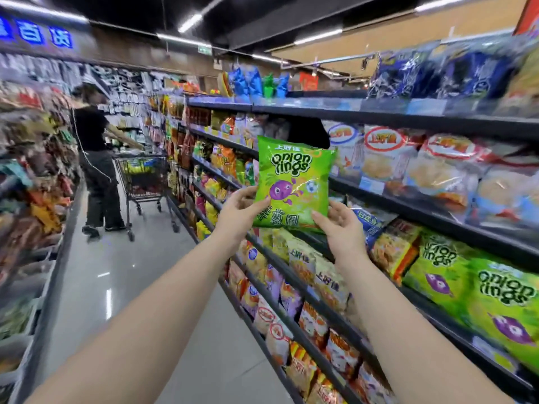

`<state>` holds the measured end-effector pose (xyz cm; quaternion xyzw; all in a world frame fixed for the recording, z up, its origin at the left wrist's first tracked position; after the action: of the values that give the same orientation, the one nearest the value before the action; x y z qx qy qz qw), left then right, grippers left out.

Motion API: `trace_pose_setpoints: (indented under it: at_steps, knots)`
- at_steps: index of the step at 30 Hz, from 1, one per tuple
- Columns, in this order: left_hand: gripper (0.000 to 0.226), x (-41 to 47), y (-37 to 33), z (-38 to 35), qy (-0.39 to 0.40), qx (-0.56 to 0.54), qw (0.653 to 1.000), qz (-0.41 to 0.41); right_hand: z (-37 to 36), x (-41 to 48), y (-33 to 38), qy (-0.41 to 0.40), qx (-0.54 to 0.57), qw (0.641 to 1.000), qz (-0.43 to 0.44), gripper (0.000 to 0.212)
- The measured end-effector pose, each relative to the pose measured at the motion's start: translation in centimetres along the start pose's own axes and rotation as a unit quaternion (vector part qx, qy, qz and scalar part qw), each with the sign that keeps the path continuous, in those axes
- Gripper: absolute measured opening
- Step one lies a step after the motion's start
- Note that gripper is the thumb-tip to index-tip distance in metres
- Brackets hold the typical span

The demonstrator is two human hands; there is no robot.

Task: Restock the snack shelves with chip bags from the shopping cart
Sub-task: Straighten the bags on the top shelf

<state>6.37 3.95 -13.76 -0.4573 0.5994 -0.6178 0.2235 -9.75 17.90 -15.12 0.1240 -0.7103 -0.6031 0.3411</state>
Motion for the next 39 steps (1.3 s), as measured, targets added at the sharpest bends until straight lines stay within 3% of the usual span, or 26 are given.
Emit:
trace_pose_setpoints:
  at_steps: [9, 14, 21, 30, 39]
  knots:
    - [0.031, 20.1, -5.2, -1.3, 0.001, -0.005, 0.997, -0.075, -6.2, 20.1, 5.6, 0.009, -0.034, 0.992, 0.123, 0.039]
    - [0.031, 30.0, -6.2, -1.5, 0.026, -0.011, 0.993, -0.117, -9.1, 28.0, 6.9, -0.051, -0.095, 0.979, 0.171, 0.052]
    - [0.030, 43.2, -8.7, -2.2, 0.100, -0.027, 0.978, -0.179, -13.4, 35.8, 9.9, -0.136, -0.209, 0.931, 0.267, 0.048]
    - [0.039, 56.2, -9.4, -7.6, 0.180, -0.030, 0.960, -0.214, -14.1, 45.3, 11.8, -0.223, -0.315, 0.888, 0.252, 0.047]
    - [0.056, 62.5, -7.6, -19.5, 0.327, -0.064, 0.933, -0.140, -7.4, 51.7, 13.2, -0.309, -0.470, 0.802, 0.203, 0.049]
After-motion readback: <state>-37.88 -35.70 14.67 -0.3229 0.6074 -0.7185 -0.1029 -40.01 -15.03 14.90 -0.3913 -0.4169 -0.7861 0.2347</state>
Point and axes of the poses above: each hand's wrist, its own x-axis towards the middle knuckle, its own z-axis out of the back of the hand, y = z × x, the point moved 3 cm from there along x, towards the middle knuckle, and after that the axes turned 8 degrees about -x, right-handed, at the moved point
